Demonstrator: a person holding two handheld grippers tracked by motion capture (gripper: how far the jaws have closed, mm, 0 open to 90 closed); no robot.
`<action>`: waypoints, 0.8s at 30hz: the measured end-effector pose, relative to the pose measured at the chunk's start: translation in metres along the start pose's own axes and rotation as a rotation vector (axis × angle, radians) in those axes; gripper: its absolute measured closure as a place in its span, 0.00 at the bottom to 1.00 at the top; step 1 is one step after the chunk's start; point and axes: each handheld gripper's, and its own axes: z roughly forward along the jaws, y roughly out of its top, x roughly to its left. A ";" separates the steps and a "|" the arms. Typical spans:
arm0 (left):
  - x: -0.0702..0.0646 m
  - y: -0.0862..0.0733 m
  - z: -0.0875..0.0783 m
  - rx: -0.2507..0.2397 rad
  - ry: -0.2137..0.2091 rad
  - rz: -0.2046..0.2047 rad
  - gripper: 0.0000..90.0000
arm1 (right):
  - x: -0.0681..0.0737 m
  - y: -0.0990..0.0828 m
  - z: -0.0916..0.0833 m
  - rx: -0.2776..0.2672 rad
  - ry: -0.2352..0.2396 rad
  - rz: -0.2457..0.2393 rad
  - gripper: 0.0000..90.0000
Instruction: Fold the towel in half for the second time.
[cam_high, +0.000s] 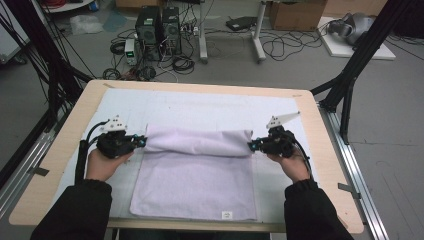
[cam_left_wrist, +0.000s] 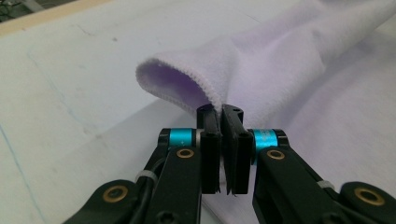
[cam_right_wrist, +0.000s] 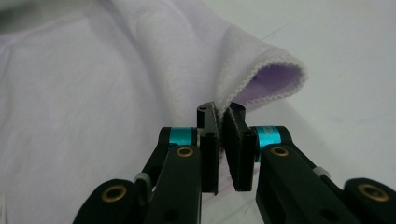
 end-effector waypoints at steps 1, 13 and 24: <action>-0.003 -0.008 -0.001 0.009 -0.012 -0.010 0.95 | 0.003 -0.008 0.001 0.004 0.001 0.002 0.94; 0.002 -0.019 -0.008 0.067 -0.034 -0.055 0.53 | 0.000 -0.027 -0.005 -0.036 0.013 0.100 0.50; 0.027 -0.004 0.030 0.114 -0.041 -0.180 0.46 | -0.033 -0.013 0.027 0.009 -0.011 0.179 0.41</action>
